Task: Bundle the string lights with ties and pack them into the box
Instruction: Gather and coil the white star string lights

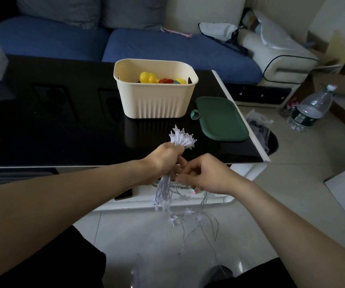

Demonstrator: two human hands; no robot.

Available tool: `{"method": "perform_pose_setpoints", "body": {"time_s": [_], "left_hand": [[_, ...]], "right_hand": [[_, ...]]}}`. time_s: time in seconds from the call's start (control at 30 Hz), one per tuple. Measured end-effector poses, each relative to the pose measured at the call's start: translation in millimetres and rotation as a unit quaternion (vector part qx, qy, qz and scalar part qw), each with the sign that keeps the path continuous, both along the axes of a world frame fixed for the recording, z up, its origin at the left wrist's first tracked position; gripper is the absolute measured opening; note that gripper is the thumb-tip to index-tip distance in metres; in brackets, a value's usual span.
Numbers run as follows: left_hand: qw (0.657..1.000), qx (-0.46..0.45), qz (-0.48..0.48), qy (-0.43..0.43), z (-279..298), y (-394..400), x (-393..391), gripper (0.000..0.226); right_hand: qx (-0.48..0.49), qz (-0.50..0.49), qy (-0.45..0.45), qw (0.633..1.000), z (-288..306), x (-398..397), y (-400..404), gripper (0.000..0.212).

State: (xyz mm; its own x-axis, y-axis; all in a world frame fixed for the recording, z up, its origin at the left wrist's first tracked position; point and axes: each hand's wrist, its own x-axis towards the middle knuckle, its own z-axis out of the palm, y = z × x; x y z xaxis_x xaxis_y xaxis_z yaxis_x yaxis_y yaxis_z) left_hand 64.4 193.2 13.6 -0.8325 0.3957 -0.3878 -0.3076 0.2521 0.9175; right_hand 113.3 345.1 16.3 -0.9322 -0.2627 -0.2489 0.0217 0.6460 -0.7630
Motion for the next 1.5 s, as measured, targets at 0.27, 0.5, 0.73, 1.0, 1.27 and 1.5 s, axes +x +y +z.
{"method": "perform_pose_setpoints", "body": {"time_s": [0.27,0.5,0.73,1.0,1.27,1.5], "left_hand": [[0.993,-0.091,-0.067,0.026,-3,-2,3,0.04],[0.996,-0.074,-0.03,0.035,7,-6,-1,0.033],[0.996,-0.068,-0.028,0.05,15,-15,-7,0.032],[0.986,-0.128,-0.078,0.078,5,-18,-8,0.025],[0.972,-0.162,-0.15,0.079,1,-19,-8,0.022],[0.957,-0.147,-0.232,0.09,0,-25,-5,0.025]], "right_hand": [[-0.052,0.033,-0.071,0.996,-4,-1,2,0.041],[0.015,0.032,-0.059,0.998,-19,-8,9,0.034],[0.074,0.059,-0.131,0.987,-23,-8,17,0.006],[-0.012,0.004,-0.093,0.996,-14,-10,17,0.009],[0.026,-0.004,-0.039,0.999,-9,-11,13,0.011],[0.084,0.024,-0.032,0.996,-7,-10,20,0.01]]}}
